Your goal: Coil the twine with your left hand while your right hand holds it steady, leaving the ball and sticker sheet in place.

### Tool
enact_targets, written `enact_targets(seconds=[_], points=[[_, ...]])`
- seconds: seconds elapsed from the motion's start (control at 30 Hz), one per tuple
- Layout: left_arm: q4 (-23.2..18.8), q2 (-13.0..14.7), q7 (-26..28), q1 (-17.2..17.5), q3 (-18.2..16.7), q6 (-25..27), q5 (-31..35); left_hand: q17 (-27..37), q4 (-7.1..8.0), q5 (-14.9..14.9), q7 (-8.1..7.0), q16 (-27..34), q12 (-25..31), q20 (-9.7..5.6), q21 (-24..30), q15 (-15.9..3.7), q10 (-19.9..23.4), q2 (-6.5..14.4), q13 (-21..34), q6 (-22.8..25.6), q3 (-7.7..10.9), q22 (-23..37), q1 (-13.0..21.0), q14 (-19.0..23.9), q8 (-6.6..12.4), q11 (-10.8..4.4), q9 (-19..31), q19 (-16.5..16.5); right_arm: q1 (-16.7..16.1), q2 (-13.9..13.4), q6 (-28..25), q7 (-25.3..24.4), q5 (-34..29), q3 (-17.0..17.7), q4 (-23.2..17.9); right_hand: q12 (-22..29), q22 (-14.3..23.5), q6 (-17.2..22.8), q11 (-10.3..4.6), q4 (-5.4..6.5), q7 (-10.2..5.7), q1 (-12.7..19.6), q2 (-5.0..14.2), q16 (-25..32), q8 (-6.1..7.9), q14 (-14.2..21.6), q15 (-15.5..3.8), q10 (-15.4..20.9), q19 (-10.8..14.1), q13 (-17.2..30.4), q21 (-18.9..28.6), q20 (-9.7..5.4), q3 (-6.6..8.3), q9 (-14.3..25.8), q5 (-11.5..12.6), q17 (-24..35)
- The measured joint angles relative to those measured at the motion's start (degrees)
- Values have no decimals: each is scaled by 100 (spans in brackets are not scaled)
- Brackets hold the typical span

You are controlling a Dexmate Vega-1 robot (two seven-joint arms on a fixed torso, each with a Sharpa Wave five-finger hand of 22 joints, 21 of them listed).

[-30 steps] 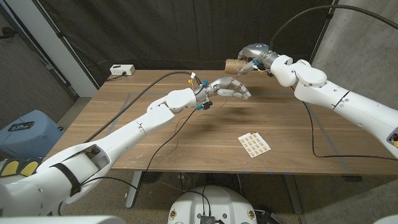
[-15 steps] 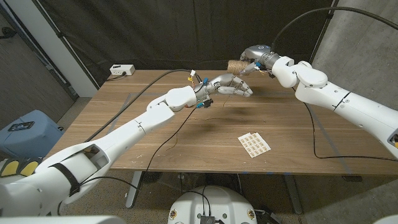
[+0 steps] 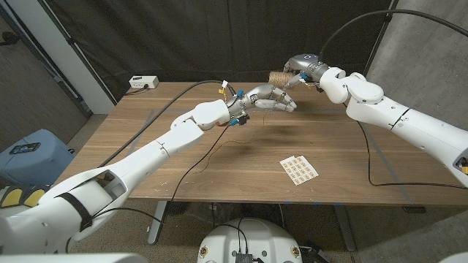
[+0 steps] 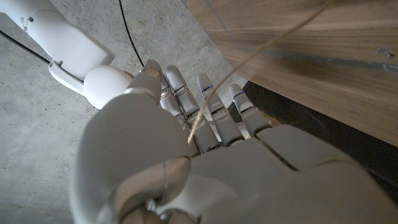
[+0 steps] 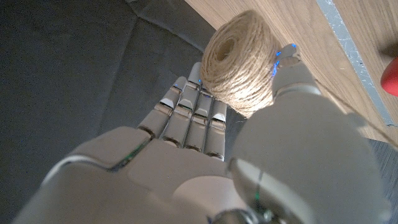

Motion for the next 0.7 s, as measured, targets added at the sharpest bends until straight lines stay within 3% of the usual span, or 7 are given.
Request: enact_targets(seconds=[0.7], points=[[-18, 28, -216, -59, -114, -99, -156, 28, 0, 0, 21, 0, 0, -8, 0, -14, 1, 0, 74, 21, 0, 0, 0, 33, 0, -2, -2, 11, 29, 36, -64, 17, -123, -119, 65, -43, 0, 0, -19, 0, 0, -1, 1, 0, 23, 54, -8, 19, -1, 6, 0, 0, 0, 0, -2, 28]])
